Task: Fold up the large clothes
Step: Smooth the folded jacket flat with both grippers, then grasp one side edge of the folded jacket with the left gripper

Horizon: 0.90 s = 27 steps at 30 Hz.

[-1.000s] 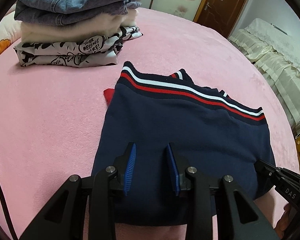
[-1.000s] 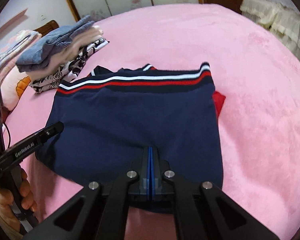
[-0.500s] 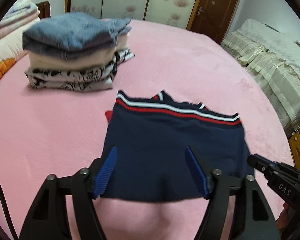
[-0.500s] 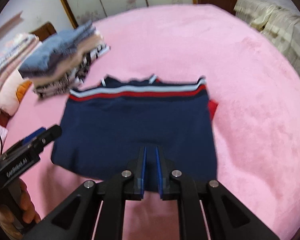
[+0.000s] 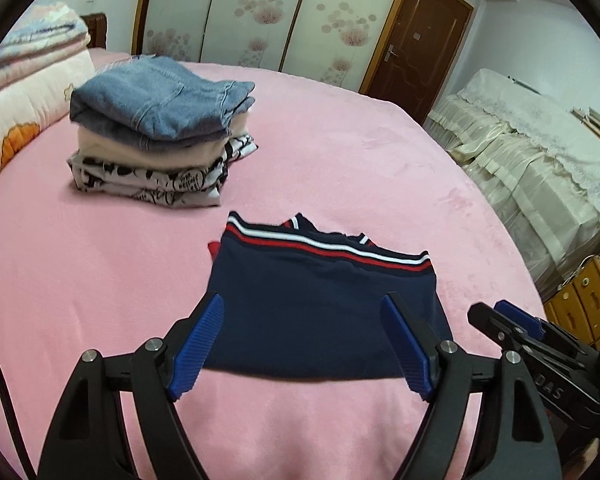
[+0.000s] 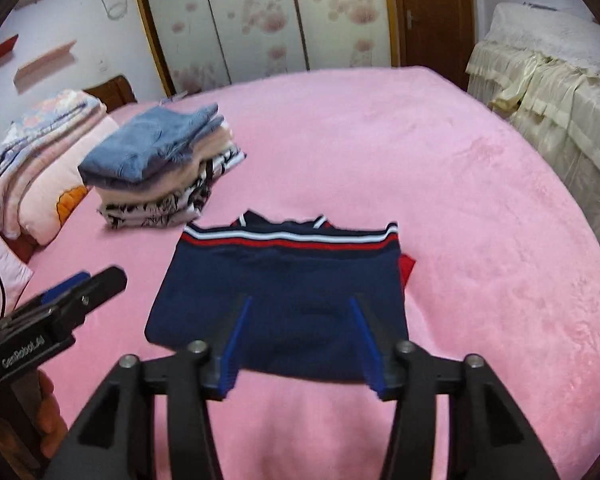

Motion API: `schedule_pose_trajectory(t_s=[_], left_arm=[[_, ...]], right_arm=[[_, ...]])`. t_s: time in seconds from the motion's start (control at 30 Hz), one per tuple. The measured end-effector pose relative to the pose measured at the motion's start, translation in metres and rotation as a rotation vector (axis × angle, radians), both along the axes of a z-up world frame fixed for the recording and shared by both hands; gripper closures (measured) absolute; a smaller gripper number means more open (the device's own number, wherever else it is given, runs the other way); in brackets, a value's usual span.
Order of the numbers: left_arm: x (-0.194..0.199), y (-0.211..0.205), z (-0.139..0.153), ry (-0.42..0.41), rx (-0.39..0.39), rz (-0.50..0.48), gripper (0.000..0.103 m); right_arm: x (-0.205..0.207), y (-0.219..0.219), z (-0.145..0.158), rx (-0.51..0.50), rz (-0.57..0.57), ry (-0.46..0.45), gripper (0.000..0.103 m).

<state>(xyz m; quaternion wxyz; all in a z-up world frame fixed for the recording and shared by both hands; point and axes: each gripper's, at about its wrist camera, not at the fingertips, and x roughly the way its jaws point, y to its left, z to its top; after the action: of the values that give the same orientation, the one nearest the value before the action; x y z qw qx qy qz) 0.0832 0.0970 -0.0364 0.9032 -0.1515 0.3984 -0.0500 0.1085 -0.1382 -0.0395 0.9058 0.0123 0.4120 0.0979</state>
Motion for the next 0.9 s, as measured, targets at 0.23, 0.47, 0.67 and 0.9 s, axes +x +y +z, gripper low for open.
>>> schedule_pose_trajectory(t_s=[0.23,0.47,0.67,0.9], left_arm=[[-0.007,0.018,-0.063,0.101,-0.170,0.043,0.023],[-0.005,0.033,-0.137,0.198,-0.378,0.099,0.024],[0.004,0.031,-0.152,0.100,-0.412,0.118,0.024],[0.043,0.026,-0.156,0.063,-0.438,0.096,0.024]], right_arm=[[-0.005,0.011,-0.029,-0.070,0.007,-0.048,0.052],[-0.011,0.023,-0.067,-0.104,0.023,-0.068,0.052],[-0.009,0.034,-0.078,-0.095,0.077,-0.100,0.052],[0.002,0.037,-0.091,-0.058,0.088,-0.090,0.052]])
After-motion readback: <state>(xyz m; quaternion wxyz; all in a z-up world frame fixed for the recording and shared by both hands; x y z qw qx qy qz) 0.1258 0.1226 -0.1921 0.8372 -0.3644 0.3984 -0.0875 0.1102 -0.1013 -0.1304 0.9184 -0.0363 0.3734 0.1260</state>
